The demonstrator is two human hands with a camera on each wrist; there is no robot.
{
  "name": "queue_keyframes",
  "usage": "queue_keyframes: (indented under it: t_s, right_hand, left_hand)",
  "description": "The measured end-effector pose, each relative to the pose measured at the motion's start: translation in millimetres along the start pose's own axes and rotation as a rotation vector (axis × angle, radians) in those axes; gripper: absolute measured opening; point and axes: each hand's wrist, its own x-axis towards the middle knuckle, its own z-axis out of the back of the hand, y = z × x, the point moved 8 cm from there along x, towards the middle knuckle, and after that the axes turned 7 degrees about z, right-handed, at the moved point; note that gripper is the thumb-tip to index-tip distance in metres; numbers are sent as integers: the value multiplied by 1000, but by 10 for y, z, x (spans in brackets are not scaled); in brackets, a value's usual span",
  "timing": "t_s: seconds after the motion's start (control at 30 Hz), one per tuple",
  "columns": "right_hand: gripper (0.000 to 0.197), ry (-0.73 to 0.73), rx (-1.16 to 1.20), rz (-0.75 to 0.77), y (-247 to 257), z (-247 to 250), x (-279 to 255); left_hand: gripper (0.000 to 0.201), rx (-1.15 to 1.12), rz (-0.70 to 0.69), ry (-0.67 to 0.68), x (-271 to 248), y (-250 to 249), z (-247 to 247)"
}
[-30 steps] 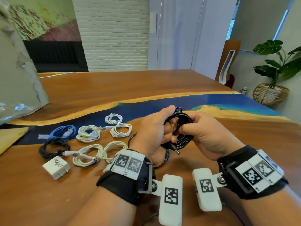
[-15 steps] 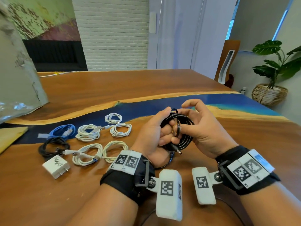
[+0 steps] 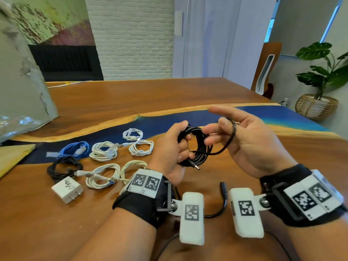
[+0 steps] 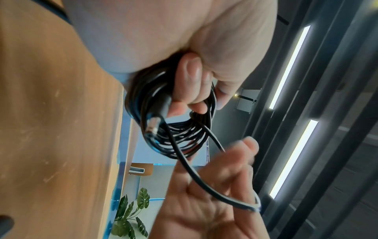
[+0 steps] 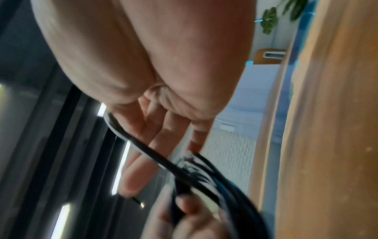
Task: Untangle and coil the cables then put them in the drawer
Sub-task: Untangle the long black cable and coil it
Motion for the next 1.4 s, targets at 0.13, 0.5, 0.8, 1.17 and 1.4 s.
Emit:
queue_keyframes:
  t_s: [0.13, 0.5, 0.8, 1.17, 1.4]
  right_hand:
    - [33, -119, 30, -67, 91, 279, -5]
    - [41, -174, -915, 125, 418, 542, -24]
    - [54, 7, -671, -183, 144, 597, -21]
    - [13, -254, -945, -44, 234, 902, 23]
    - [18, -279, -474, -215, -147, 986, 33]
  left_hand:
    - [40, -62, 2, -1, -6, -1, 16]
    - [43, -8, -109, -96, -62, -99, -22]
    - [40, 39, -155, -243, -24, -131, 164]
    - [37, -74, -118, -255, 12, -183, 302]
    - [38, -225, -138, -252, 11, -269, 432]
